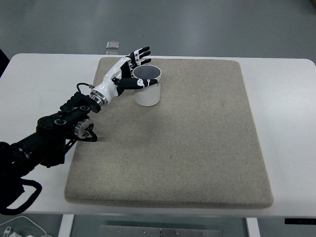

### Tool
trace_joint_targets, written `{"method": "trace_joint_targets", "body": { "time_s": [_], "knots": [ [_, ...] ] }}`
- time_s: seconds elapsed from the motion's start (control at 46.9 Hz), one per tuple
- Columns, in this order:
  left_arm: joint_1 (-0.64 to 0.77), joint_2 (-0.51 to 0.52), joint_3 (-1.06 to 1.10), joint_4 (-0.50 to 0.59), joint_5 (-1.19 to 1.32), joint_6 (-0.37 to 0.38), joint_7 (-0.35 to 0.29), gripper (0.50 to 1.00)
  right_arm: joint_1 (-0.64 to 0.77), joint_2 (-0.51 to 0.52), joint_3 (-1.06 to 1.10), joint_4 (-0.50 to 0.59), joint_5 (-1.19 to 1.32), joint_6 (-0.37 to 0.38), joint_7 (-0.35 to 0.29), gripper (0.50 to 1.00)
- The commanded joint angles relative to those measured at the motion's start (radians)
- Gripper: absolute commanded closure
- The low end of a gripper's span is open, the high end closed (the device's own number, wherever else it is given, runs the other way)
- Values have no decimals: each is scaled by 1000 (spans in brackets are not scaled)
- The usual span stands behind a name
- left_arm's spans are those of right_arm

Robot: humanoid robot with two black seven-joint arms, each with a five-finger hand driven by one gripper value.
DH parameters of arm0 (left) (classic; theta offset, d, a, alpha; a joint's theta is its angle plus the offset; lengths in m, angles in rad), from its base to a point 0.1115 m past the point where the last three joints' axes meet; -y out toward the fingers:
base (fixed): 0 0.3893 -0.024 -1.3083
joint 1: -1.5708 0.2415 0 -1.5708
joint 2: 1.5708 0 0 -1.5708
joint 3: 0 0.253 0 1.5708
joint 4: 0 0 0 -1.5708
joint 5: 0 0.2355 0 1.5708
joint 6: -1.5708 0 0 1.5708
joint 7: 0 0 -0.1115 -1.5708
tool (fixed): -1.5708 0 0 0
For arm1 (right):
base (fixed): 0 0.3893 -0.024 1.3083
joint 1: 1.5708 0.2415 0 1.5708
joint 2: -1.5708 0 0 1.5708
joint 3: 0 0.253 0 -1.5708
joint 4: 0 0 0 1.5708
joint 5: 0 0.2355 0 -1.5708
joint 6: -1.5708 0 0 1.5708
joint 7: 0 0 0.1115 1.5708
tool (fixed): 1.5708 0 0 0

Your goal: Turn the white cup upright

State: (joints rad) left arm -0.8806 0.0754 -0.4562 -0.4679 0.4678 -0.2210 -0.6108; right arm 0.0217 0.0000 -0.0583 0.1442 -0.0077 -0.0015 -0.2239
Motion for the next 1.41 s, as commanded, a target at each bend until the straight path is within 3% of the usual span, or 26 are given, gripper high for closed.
{"method": "trace_joint_targets", "body": {
  "time_s": [0.0,0.662,0.918,1.345,1.387],
  "knots": [
    [-1,7,-2,-27,0,-1,0,506,0,0,0,0,0,0,0,570],
    [-67,49,-133,-72,-34,2,0,506,0,0,-2,0,0,0,0,570],
    [-161,81,-128,-14,-238,0,0,506,0,0,-2,0,-2,0,0,570],
    [-181,95,-145,0,-632,2,0,506,0,0,0,2,-2,0,0,570],
    [-181,95,-154,5,-656,6,35,506,0,0,0,2,0,0,0,570]
  ]
}}
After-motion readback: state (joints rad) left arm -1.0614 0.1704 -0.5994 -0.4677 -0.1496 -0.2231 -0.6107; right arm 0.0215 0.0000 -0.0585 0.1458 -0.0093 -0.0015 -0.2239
